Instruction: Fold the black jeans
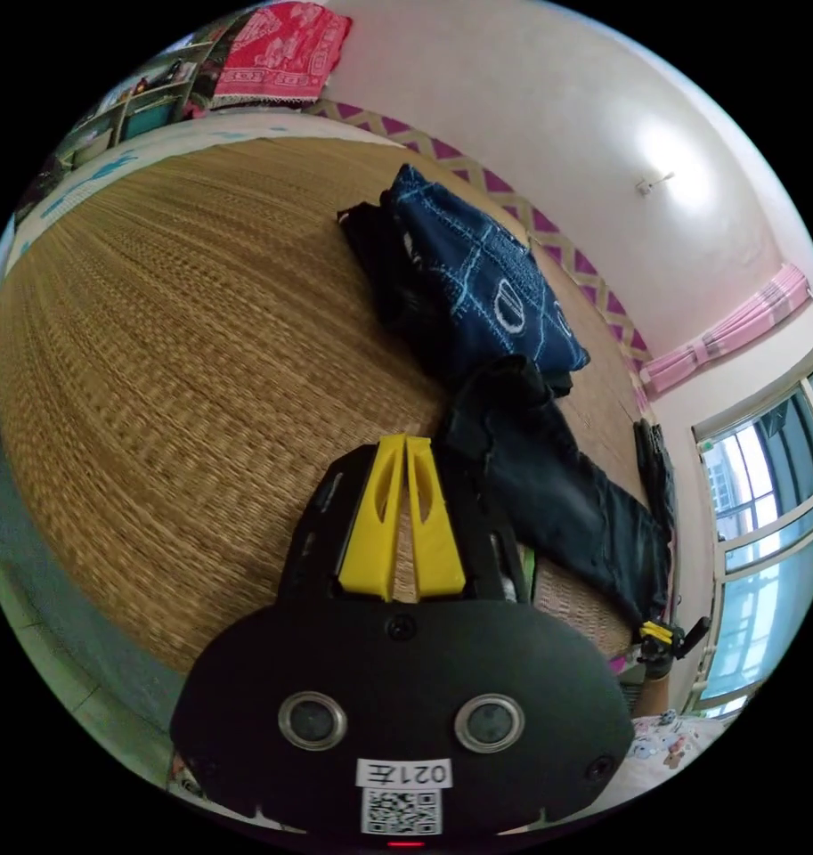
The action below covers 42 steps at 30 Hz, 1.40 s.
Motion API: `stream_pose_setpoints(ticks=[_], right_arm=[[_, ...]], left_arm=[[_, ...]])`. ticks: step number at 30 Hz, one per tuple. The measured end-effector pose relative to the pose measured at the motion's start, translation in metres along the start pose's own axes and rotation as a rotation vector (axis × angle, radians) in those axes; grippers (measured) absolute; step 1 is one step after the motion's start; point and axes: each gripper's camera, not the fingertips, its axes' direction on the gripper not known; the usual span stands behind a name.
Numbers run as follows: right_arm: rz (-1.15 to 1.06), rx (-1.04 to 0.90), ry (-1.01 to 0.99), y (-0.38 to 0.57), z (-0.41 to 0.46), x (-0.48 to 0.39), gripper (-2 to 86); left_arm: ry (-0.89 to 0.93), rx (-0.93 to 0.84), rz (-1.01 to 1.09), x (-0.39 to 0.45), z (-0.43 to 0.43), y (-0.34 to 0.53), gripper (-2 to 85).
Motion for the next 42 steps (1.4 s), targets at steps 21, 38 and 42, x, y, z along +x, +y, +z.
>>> stream_pose_setpoints(ticks=[21, 38, 42], right_arm=[[0.160, 0.085, -0.118, 0.038, -0.010, 0.039, 1.0], [0.349, 0.410, -0.239, 0.124, -0.088, 0.077, 8.8], [0.423, 0.491, -0.180, 0.163, -0.118, 0.079, 8.9]], left_arm=[[0.354, -0.002, -0.298, -0.027, 0.048, 0.050, 12.7], [0.406, 0.188, -0.228, 0.003, 0.076, 0.122, -0.7], [0.424, 0.282, 0.056, 0.113, 0.041, 0.154, -0.8]])
